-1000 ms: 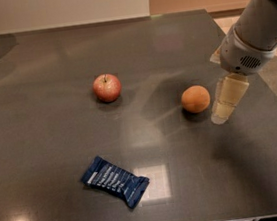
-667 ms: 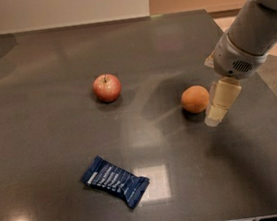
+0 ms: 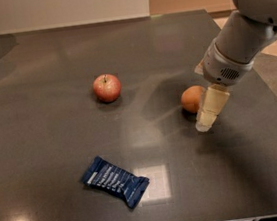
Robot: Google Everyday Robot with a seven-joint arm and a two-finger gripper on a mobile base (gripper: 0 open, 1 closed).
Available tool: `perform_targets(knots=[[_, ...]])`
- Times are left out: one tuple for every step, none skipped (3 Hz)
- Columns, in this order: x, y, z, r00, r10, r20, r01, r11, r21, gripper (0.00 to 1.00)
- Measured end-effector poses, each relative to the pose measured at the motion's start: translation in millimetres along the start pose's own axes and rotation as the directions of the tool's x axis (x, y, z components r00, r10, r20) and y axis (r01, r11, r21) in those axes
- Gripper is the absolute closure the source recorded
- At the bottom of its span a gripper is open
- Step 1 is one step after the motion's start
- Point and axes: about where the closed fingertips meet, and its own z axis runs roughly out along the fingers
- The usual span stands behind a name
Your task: Move orange near rxbar blueberry
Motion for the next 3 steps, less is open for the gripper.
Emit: perform_targets(knots=[[1.6,-2.5,8.1,1.0,0.003,-0.008,-0.003,0.9999,-0.015,0.18],[3.3,-3.6,10.9,1.0,0.003,-0.01,-0.003,0.9998,-0.021,0.41],[2.1,-2.0,8.5,1.0,-0.002,-0.009,0.002,0.9996,-0.028,0.65]])
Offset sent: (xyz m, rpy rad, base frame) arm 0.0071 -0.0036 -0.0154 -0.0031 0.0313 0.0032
